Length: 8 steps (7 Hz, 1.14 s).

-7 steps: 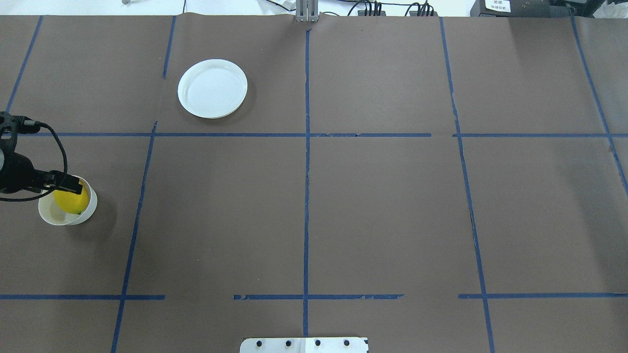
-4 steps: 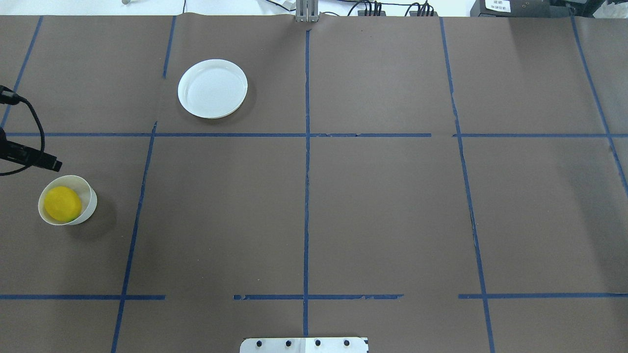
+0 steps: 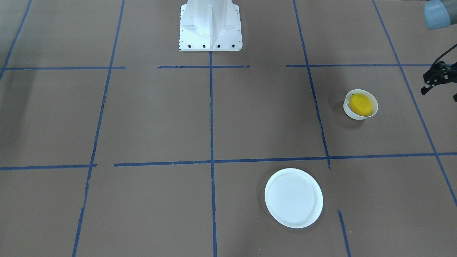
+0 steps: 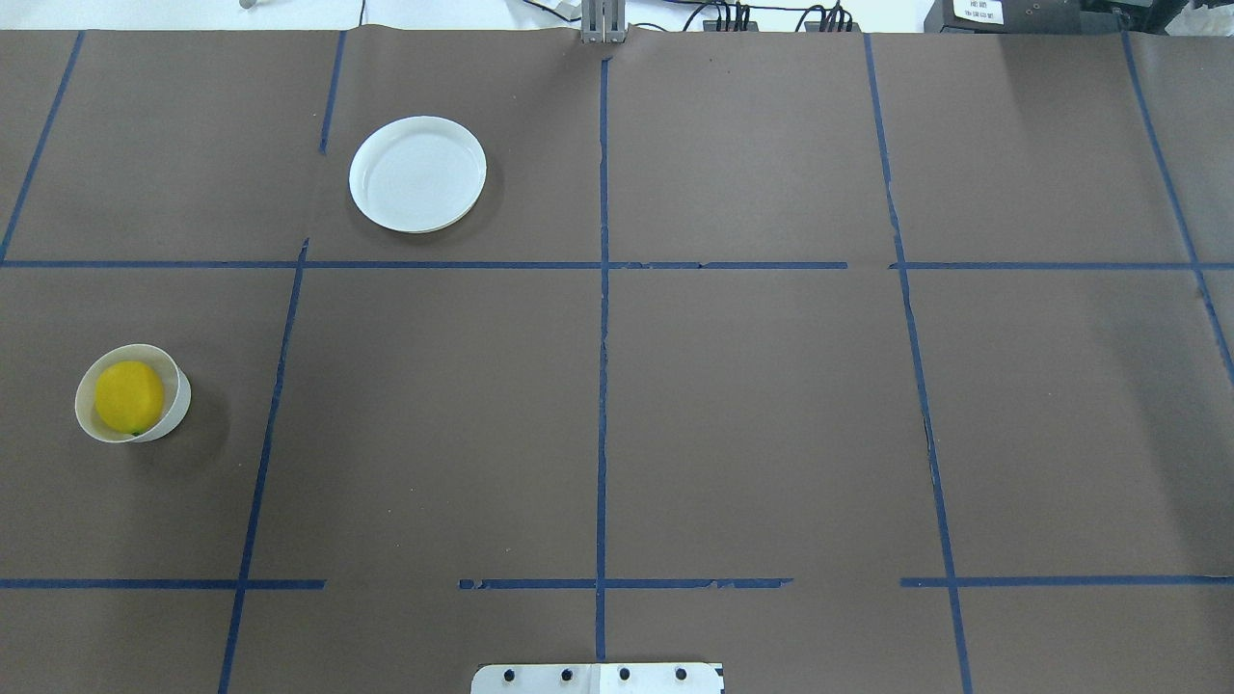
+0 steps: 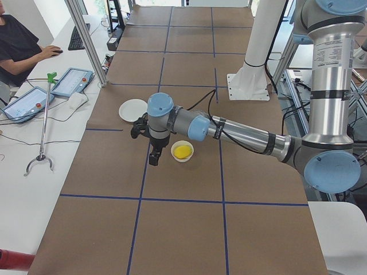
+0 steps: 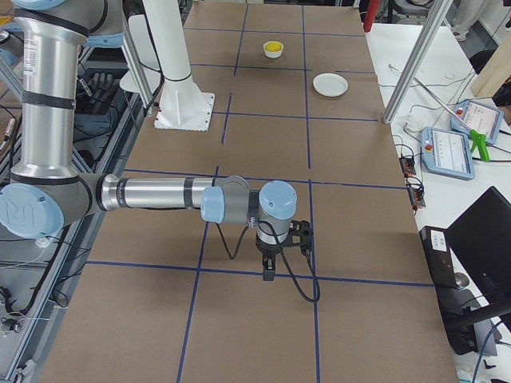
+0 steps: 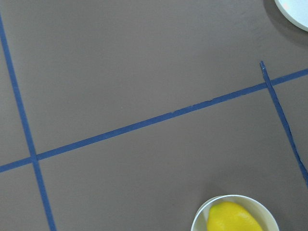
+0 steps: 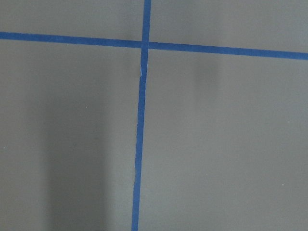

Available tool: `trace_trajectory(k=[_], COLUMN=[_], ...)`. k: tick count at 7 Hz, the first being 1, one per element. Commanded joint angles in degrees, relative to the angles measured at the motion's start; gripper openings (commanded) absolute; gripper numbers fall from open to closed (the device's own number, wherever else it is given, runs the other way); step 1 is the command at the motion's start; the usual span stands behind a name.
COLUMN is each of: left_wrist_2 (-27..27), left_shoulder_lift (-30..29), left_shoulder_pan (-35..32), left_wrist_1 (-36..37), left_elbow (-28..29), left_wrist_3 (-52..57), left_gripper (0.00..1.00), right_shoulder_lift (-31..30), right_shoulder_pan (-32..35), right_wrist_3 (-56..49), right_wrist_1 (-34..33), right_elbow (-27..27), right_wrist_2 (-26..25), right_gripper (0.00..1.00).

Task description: Move lemon from plate to bowl

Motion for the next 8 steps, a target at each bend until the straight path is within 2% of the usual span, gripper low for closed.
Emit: trace_trajectory(k=[1,2,6,8], left_wrist_2=[-0.36,-1.41,-1.77,-1.77], left_shoulder_lift=[1.70,5.02,5.14,4.97], left_shoulder_pan=[-5.89,-6.60,-8.17,-8.71], left_wrist_1=[9.14,8.37,6.53,6.52], left_elbow=[2.20,2.12,6.59,6.61], left_wrist_3=[10.00,10.01,11.32,11.68], left_gripper=[1.00,1.00,1.00,1.00], right_shoulder_lift=[0.00,0.00,0.00,0.00], right_shoulder_pan=[0.00,0.00,0.00,0.00], right_wrist_3=[0.00,0.00,0.00,0.00], right_wrist_1=[0.00,0.00,0.00,0.00], right_elbow=[0.00,0.00,0.00,0.00], right_wrist_2=[0.00,0.00,0.00,0.00], right_gripper=[1.00,1.00,1.00,1.00])
